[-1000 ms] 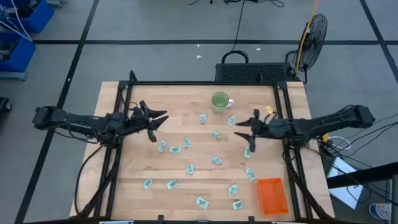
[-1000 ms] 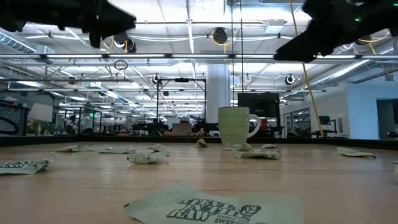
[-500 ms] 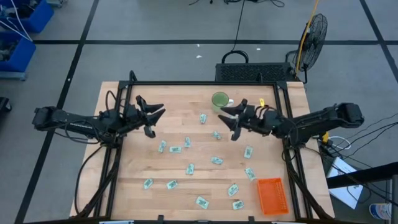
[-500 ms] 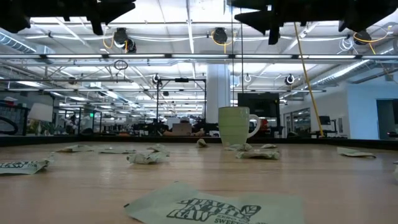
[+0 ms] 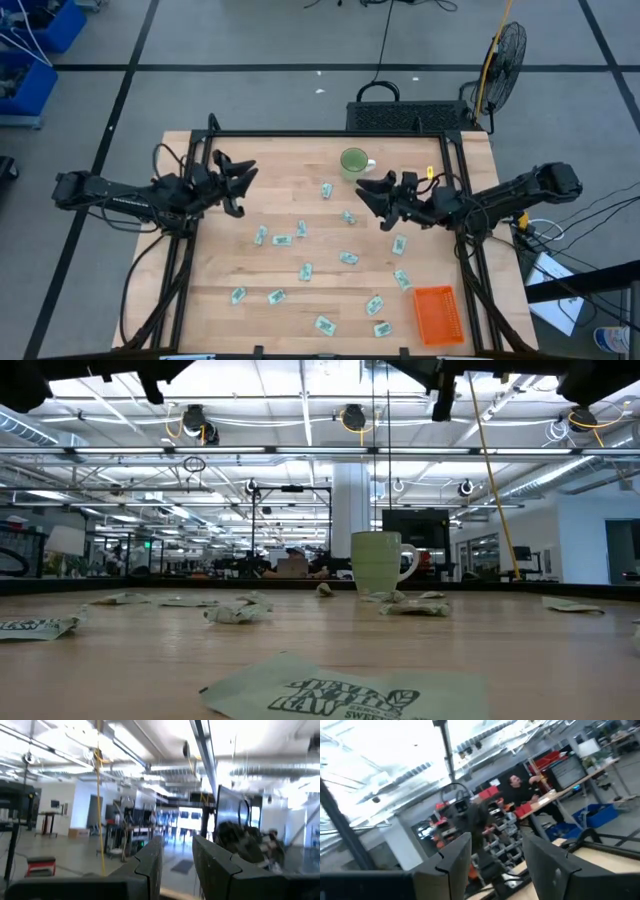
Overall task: Pick and place Stevia / Truvia into bins
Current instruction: Put the stevia packet into the orange bin
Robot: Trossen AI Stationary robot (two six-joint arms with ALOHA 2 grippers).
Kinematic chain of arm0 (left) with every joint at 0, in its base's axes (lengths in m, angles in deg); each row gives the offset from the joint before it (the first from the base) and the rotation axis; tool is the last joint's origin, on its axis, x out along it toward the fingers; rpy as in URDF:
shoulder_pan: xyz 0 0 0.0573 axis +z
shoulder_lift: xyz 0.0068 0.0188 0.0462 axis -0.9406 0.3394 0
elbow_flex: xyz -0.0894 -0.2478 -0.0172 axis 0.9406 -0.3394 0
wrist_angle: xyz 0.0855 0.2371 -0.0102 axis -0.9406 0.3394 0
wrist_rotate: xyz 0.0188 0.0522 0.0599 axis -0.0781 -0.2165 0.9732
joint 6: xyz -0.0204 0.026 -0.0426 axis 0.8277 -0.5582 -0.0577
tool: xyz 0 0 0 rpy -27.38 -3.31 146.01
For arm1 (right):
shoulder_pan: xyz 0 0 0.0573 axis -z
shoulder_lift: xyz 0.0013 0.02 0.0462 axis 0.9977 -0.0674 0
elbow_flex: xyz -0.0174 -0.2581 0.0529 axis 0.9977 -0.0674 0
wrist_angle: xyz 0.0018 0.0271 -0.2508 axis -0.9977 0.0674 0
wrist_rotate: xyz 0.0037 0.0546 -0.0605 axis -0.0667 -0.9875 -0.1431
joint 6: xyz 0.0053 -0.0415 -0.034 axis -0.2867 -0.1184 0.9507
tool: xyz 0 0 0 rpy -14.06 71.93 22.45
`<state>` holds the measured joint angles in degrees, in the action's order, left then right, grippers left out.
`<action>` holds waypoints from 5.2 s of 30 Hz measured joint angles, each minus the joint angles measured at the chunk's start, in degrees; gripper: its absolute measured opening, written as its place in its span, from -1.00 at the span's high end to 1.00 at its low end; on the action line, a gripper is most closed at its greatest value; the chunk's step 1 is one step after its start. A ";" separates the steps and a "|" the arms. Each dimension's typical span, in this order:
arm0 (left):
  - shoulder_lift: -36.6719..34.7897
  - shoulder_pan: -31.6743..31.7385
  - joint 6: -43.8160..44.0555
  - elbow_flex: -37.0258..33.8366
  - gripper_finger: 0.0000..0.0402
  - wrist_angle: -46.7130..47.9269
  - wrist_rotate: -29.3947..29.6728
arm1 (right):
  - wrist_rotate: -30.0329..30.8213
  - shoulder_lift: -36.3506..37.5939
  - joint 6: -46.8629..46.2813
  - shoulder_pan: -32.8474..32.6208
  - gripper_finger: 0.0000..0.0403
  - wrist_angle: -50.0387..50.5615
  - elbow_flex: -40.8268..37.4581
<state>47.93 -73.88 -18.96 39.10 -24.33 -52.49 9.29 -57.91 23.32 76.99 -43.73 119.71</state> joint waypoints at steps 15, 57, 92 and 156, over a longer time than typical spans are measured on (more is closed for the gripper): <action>0.07 0.79 -4.46 0.00 0.44 -3.10 7.16 | -1.73 0.07 -0.35 -0.69 0.15 -2.37 -0.02; 0.07 2.01 11.77 -0.02 0.44 29.00 -4.69 | -17.01 -19.06 5.59 -0.87 0.15 39.24 -0.03; 0.04 2.60 4.16 -0.02 0.44 24.70 -2.85 | -6.29 -28.25 12.34 7.92 0.67 35.93 0.05; 0.00 2.58 7.20 -0.02 0.44 20.44 -2.94 | -55.08 10.23 -67.33 -33.57 0.60 77.13 -6.03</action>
<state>47.93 -71.30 -11.76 39.08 -3.89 -55.42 -45.79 -47.68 -44.01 43.42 33.40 113.68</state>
